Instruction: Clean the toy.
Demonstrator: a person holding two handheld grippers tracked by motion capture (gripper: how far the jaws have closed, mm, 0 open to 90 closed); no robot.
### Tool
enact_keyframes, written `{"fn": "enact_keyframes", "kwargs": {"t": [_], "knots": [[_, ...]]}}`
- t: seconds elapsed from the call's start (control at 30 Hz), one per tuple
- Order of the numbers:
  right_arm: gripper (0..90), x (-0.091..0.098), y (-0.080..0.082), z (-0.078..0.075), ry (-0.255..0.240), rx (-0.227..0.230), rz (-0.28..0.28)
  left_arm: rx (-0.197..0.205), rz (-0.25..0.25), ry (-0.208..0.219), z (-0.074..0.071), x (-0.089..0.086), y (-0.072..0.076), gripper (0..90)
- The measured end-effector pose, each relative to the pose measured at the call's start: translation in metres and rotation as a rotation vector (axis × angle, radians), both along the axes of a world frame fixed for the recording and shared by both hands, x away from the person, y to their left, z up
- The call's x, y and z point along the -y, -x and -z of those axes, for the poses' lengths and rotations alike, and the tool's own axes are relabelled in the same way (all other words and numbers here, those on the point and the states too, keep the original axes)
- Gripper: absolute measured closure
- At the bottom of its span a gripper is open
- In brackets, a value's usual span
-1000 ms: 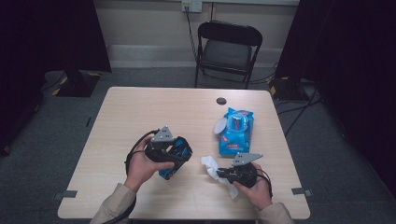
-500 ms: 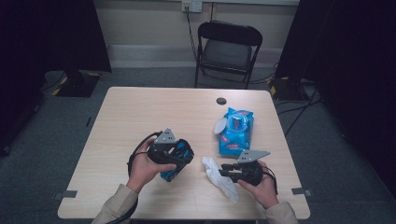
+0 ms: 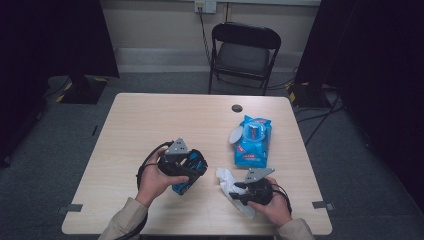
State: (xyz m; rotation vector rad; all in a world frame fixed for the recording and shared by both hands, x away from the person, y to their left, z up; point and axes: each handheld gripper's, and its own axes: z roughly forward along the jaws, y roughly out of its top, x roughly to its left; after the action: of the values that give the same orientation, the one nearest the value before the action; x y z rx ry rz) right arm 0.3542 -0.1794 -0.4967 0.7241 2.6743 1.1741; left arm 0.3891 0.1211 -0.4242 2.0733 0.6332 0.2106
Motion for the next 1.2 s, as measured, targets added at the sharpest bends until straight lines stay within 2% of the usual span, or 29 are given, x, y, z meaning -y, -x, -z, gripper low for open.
{"fn": "enact_keyframes", "kwargs": {"t": [0.03, 0.07, 0.1, 0.13, 0.23, 0.3, 0.43, 0.57, 0.73, 0.83, 1.03, 1.2], "knots": [[61.6, -0.001, 0.001, 0.0, 0.014, 0.019, -0.002, 0.0, 0.002, -0.002, 0.0, 0.0, 0.0, 25.5], [68.3, -0.001, 0.002, 0.001, 0.018, 0.042, 0.022, 0.002, 0.004, 0.0, 0.0, 0.001, 0.0, 25.5], [76.3, 0.001, 0.001, 0.002, 0.009, 0.043, 0.045, -0.001, 0.006, 0.004, 0.0, 0.001, 0.0, 25.5], [79.9, 0.002, 0.001, 0.001, 0.01, 0.041, 0.055, -0.001, 0.007, 0.006, 0.0, 0.002, 0.0, 25.5], [86.1, 0.0, 0.0, 0.0, 0.026, 0.035, 0.078, 0.001, 0.012, 0.004, 0.0, 0.002, 0.0, 25.5], [87.0, -0.001, -0.001, -0.001, 0.023, 0.018, 0.095, -0.003, 0.013, 0.008, 0.001, 0.003, 0.001, 25.5], [87.2, 0.004, -0.005, -0.003, -0.041, -0.033, 0.118, -0.002, 0.021, 0.009, 0.001, 0.003, 0.001, 25.5], [87.4, 0.011, -0.014, -0.02, -0.145, -0.033, 0.151, 0.005, 0.027, 0.014, 0.001, 0.004, 0.0, 25.5], [87.4, 0.013, -0.025, -0.037, -0.215, -0.018, 0.178, 0.006, 0.045, 0.009, 0.002, 0.007, 0.001, 25.5], [87.4, 0.009, -0.032, -0.05, -0.242, -0.005, 0.188, 0.014, 0.049, 0.004, 0.002, 0.009, 0.002, 25.5], [87.5, -0.002, -0.048, -0.079, -0.3, 0.033, 0.213, 0.022, 0.068, 0.027, -0.005, 0.01, 0.004, 25.5], [87.5, -0.015, -0.062, -0.093, -0.341, 0.025, 0.221, 0.013, 0.091, 0.032, -0.005, 0.013, 0.005, 25.5]]}}
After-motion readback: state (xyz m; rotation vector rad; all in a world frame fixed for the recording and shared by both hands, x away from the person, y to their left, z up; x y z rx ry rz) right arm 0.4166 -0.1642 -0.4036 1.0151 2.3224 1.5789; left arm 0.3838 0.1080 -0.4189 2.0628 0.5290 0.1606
